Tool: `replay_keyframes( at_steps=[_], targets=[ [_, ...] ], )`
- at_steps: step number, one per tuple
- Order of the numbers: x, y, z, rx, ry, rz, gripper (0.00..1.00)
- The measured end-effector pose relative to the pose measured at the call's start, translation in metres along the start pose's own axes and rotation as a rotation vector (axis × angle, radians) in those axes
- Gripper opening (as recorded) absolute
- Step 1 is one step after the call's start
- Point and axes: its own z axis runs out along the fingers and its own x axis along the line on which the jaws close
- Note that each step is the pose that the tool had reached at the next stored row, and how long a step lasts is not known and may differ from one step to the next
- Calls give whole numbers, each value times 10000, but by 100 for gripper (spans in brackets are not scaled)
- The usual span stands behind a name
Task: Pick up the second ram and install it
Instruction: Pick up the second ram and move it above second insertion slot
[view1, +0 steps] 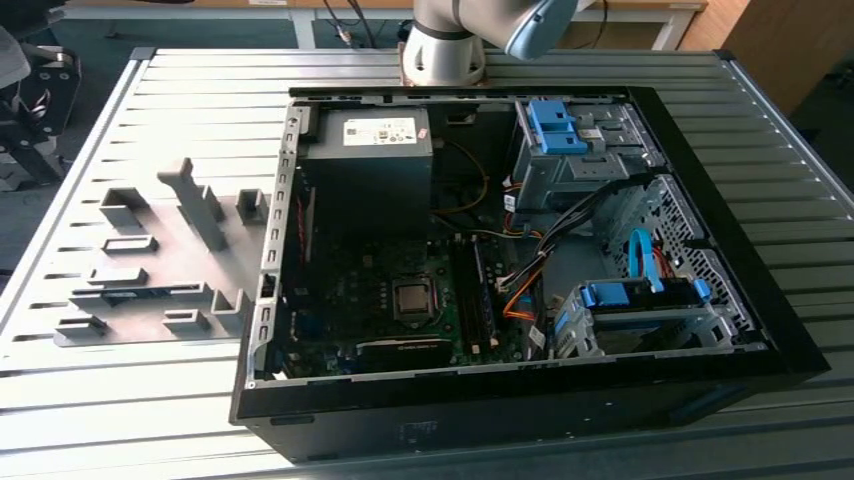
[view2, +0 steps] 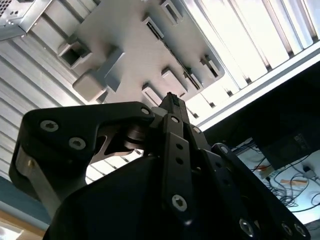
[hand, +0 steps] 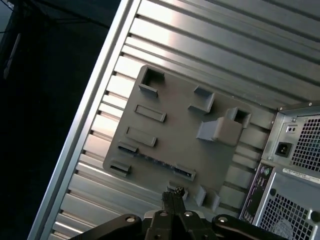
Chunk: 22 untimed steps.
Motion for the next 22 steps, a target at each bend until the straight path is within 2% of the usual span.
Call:
replay_keyframes(
  at_steps=[22],
  targets=[
    [9, 3, 20, 1, 158, -3785, 11]
  ],
)
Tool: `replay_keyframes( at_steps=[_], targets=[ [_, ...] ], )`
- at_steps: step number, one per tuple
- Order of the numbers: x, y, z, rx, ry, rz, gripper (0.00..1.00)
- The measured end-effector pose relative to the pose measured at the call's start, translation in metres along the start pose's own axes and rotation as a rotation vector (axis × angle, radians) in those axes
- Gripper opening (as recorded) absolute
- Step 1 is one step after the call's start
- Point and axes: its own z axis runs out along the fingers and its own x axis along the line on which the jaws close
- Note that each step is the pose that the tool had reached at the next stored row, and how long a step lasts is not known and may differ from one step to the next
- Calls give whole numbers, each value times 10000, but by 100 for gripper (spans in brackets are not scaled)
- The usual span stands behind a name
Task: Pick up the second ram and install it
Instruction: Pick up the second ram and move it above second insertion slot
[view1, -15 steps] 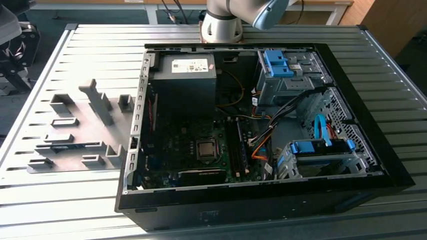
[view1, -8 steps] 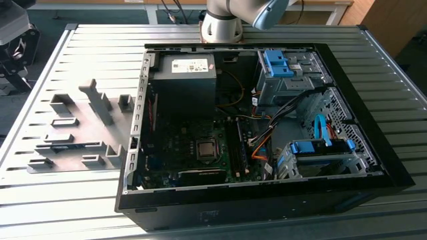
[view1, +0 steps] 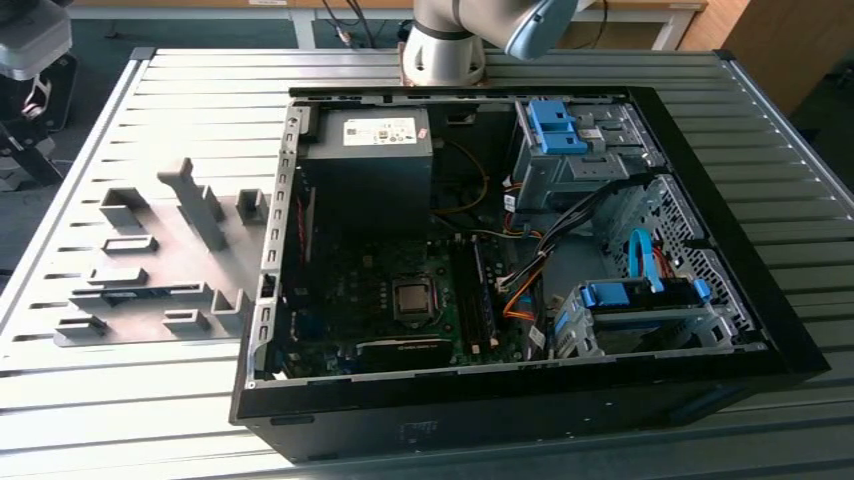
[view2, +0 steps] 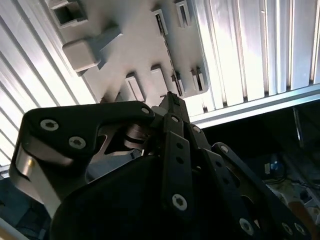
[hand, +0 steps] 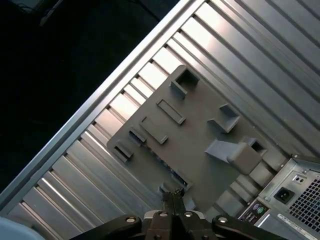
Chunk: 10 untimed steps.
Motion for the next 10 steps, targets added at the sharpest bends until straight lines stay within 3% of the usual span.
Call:
replay_keyframes(
  at_steps=[10],
  targets=[
    [3, 3, 9, 1, 69, -1678, 11]
  ],
)
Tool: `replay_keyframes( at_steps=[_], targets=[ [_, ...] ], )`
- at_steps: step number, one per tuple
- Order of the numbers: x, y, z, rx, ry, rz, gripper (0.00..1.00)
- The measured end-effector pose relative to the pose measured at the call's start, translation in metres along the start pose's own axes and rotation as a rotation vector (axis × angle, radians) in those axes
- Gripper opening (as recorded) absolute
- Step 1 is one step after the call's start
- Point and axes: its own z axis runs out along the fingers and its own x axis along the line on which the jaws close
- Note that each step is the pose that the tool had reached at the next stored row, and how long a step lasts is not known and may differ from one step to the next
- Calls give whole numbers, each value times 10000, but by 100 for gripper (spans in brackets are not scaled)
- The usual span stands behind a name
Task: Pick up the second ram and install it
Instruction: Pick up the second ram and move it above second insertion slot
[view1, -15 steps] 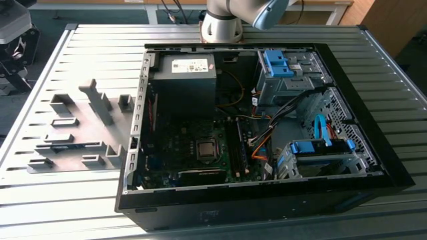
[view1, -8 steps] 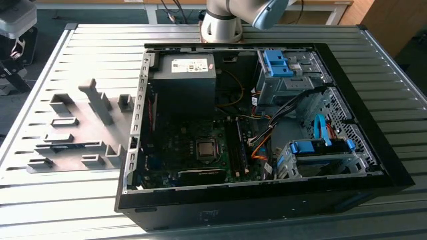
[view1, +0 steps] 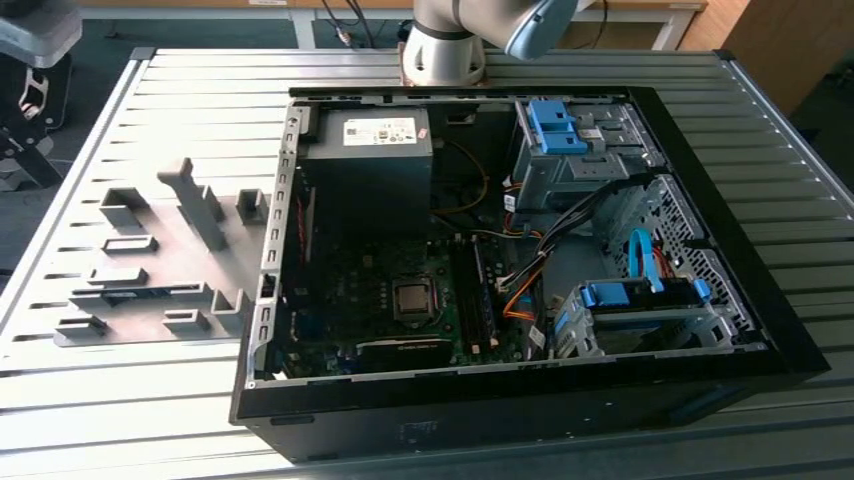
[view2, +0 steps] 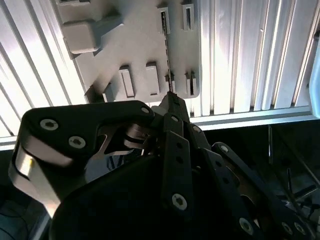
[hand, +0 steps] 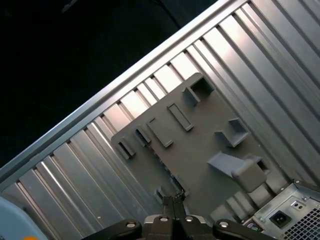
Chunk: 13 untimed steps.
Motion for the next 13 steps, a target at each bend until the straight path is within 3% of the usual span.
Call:
replay_keyframes(
  at_steps=[13],
  targets=[
    [0, -1, 24, 1, 100, -2348, 11]
  ],
)
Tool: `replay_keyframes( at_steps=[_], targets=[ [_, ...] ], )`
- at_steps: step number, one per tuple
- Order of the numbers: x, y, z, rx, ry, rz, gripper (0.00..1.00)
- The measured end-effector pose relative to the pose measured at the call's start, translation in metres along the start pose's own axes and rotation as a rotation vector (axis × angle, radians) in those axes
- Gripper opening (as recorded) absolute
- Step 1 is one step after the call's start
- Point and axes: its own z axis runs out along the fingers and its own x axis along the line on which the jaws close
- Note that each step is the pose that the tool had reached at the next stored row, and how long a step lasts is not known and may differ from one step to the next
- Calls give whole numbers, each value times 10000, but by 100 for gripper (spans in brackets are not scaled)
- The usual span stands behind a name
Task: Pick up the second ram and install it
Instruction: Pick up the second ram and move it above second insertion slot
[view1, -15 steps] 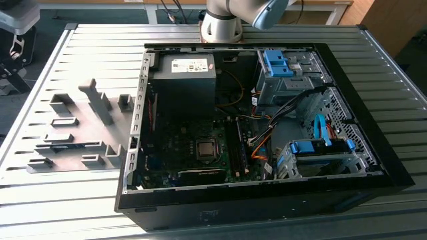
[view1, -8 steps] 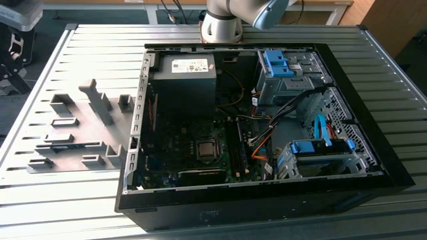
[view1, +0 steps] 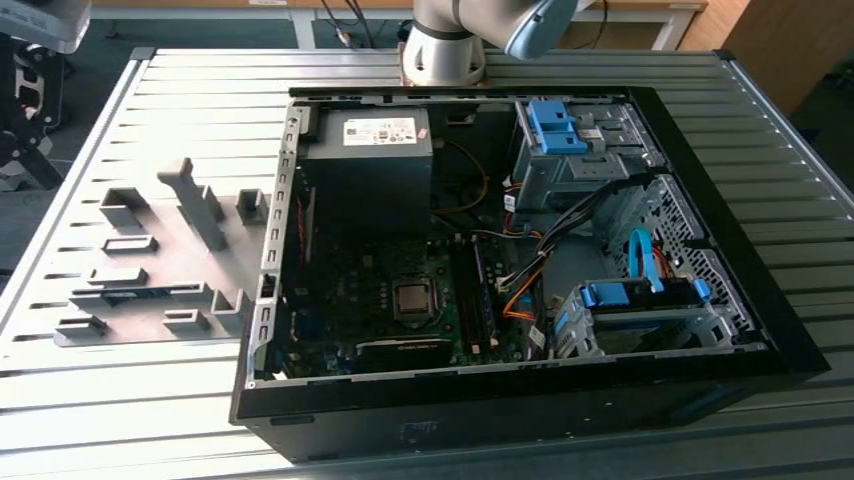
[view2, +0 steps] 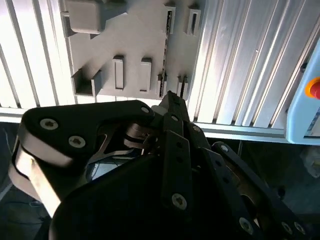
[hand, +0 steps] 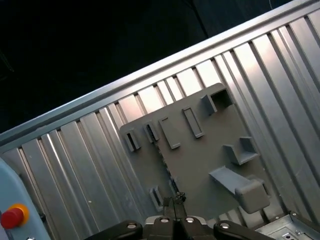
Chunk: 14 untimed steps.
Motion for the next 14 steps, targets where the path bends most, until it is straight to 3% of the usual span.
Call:
replay_keyframes(
  at_steps=[6, 11, 13, 14],
  targets=[
    [1, -1, 22, 0, 40, -964, 11],
    [8, 7, 33, 12, 40, -1058, 11],
    [7, 7, 33, 12, 37, -1058, 23],
    [7, 7, 34, 7, 26, -1065, 23]
  ],
)
